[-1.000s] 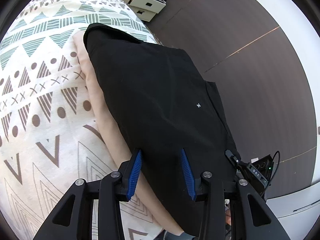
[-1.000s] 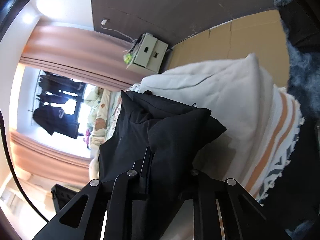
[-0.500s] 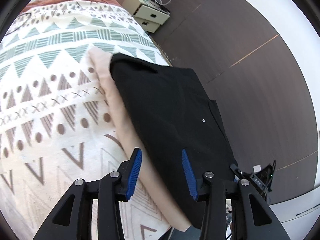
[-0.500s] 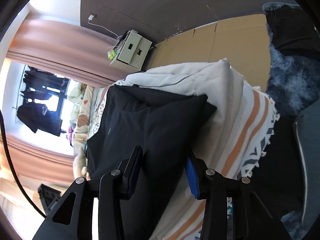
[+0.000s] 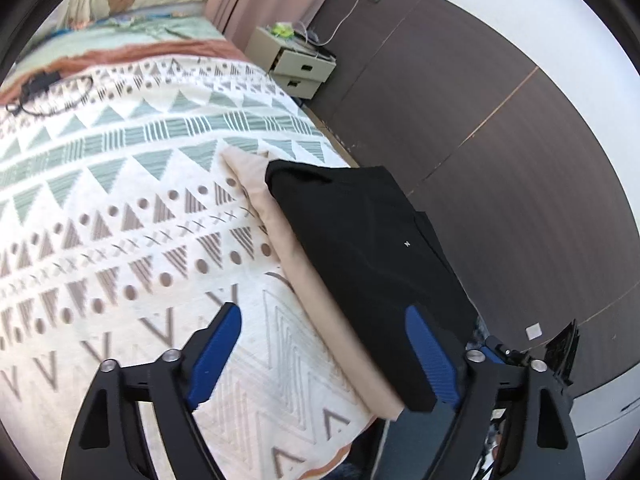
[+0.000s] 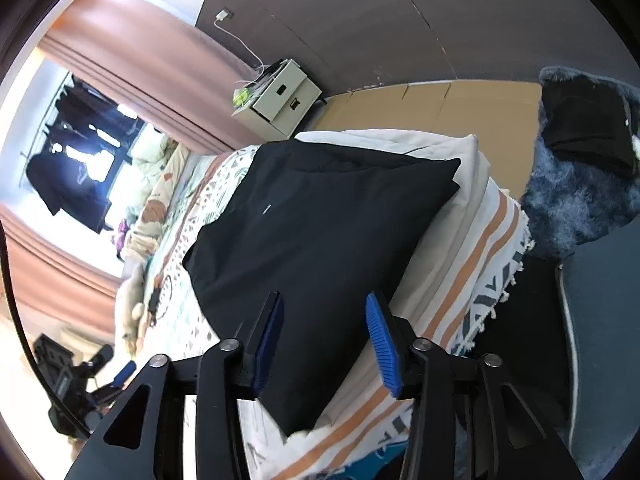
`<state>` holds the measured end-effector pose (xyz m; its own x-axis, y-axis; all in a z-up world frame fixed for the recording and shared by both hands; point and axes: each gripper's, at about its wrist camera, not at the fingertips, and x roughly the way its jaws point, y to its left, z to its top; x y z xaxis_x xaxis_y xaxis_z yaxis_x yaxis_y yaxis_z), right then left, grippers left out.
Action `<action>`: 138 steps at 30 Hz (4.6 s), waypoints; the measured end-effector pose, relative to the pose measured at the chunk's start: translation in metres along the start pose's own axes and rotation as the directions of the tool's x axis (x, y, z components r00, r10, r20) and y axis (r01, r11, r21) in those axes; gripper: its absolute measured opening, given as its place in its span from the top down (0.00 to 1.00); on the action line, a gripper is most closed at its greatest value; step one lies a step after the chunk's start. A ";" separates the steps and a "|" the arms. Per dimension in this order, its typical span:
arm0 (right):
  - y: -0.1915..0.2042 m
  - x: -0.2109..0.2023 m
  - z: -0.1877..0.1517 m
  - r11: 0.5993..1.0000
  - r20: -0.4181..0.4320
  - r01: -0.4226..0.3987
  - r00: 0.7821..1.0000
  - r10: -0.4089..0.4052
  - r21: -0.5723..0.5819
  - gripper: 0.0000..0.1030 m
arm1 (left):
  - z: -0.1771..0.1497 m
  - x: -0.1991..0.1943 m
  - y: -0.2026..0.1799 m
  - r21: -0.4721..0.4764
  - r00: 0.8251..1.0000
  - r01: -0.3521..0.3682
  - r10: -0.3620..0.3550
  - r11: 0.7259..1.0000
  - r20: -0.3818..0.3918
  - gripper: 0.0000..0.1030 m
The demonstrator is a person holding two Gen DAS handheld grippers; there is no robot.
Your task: Fold large clothes
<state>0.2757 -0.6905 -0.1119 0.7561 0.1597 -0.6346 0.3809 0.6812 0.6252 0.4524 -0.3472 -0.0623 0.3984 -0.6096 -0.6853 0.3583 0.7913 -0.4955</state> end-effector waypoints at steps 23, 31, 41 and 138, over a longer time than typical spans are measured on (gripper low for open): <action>0.121 -0.124 -0.099 0.966 0.164 0.149 0.980 -0.116 -0.209 0.00 | -0.065 -0.222 -0.004 0.229 0.957 -0.105 0.036 0.968 0.288 0.00; 0.139 -0.156 -0.140 0.932 0.204 0.208 0.967 -0.150 -0.298 0.00 | -0.109 -0.279 -0.003 0.253 0.930 -0.174 0.074 0.952 0.361 0.00; 0.157 -0.198 -0.185 0.882 0.243 0.216 0.963 -0.121 -0.418 0.00 | -0.175 -0.324 0.003 0.228 0.897 -0.240 0.126 0.943 0.424 0.00; 0.157 -0.212 -0.344 0.801 0.218 0.098 0.975 0.041 -0.590 0.00 | -0.378 -0.406 0.034 0.003 0.730 -0.448 0.364 0.894 0.579 0.00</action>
<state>-0.0080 -0.3718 -0.0352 0.8687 0.0279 -0.4946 0.0656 0.9832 0.1706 -0.0165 -0.0545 -0.0024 0.9098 -0.1850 -0.3715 0.1443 0.9803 -0.1349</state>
